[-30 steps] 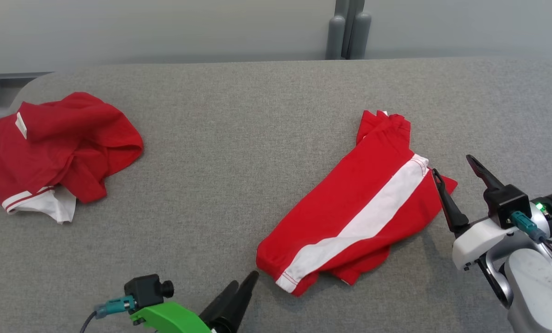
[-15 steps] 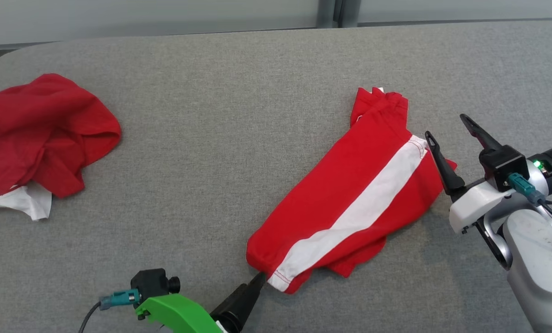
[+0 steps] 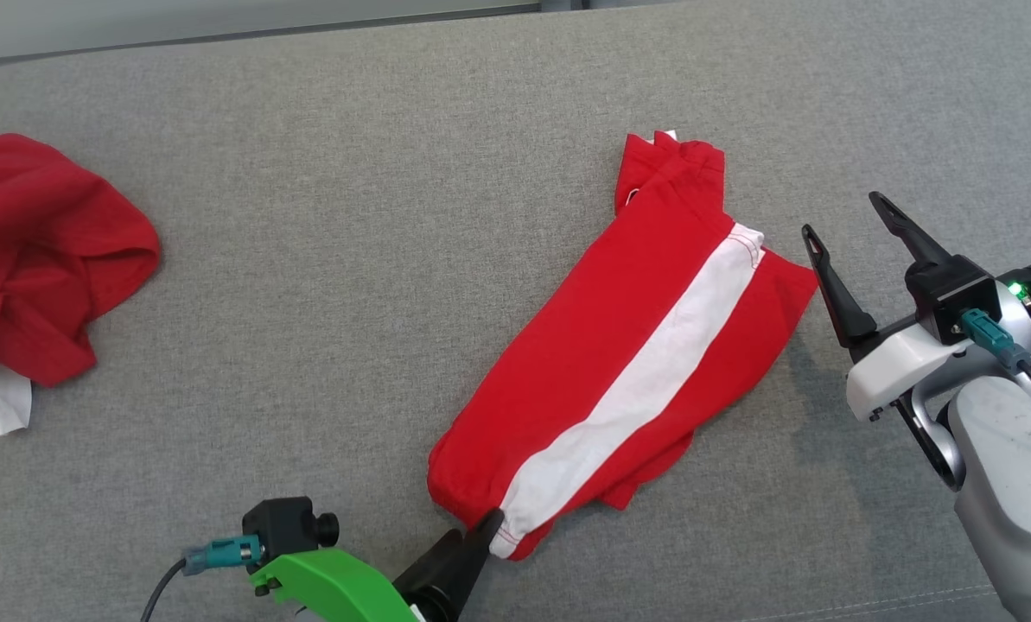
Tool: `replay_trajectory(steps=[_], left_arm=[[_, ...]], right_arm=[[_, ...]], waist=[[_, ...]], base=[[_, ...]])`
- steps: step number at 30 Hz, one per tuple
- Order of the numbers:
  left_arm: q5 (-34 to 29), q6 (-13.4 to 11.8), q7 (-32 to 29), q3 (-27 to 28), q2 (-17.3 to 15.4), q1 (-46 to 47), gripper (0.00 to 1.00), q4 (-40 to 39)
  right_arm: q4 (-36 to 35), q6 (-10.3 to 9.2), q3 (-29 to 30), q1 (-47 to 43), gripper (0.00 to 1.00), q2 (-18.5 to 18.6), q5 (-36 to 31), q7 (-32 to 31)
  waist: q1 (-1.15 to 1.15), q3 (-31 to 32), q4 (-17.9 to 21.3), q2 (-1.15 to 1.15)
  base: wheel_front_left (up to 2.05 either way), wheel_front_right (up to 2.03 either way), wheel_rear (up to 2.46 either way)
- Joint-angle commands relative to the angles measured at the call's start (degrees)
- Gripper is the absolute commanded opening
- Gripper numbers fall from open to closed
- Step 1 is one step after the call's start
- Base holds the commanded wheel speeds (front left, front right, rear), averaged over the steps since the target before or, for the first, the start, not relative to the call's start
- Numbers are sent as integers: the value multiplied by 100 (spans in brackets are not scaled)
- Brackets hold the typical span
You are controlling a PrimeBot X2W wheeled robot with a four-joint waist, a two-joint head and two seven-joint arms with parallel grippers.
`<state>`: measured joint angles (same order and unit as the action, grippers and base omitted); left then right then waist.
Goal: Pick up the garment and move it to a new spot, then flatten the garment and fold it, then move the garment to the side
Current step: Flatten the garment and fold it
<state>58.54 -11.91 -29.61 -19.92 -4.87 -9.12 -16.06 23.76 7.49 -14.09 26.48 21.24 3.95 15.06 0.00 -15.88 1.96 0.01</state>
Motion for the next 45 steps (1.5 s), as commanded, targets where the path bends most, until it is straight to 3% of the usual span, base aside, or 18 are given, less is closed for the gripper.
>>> replay_trajectory(steps=[1,10,19,20,22,23,28,32,37,45], left_arm=[[-54,-81,-47,-25,-58,-81,100,-181],[-121,-230,-141,-207,-40,-132,100,-494],[-168,-112,-59,-335,-11,-45,100,-295],[-159,-98,-41,-339,-2,-36,78,-277],[-179,-49,-7,-356,-1,-7,15,-242],[-170,-29,28,-344,7,9,0,-226],[-318,103,112,-377,-53,150,0,-150],[-457,197,121,-351,-242,255,0,-230],[-641,202,101,-352,-422,256,0,-342],[-596,162,175,-321,-385,194,0,-320]], right_arm=[[-31,0,30,52,100,7,-4,18],[7,0,6,33,100,-68,-44,18],[74,0,-114,112,100,-44,26,18],[79,0,-127,119,100,-45,29,18],[82,0,-146,128,100,-38,40,18],[81,0,-149,126,100,-32,44,18],[161,0,-260,101,100,5,131,18],[593,0,-783,275,100,116,614,-36],[836,-1,-1649,877,100,396,1620,-695],[262,-1,-3012,1413,100,1285,3107,-2161]], waist=[[0,-33,11,-1],[0,-54,1,-1],[0,-59,50,-1],[0,-53,58,-1],[0,-46,69,-1],[0,-43,71,-1],[0,-52,46,-1],[0,-52,1,-1],[0,-44,-32,-1],[0,-50,-162,-1]], base=[[0,0,0],[0,0,0],[0,0,0],[0,0,0],[0,0,0],[0,0,0],[0,0,0],[0,0,0],[0,0,0],[0,0,0]])
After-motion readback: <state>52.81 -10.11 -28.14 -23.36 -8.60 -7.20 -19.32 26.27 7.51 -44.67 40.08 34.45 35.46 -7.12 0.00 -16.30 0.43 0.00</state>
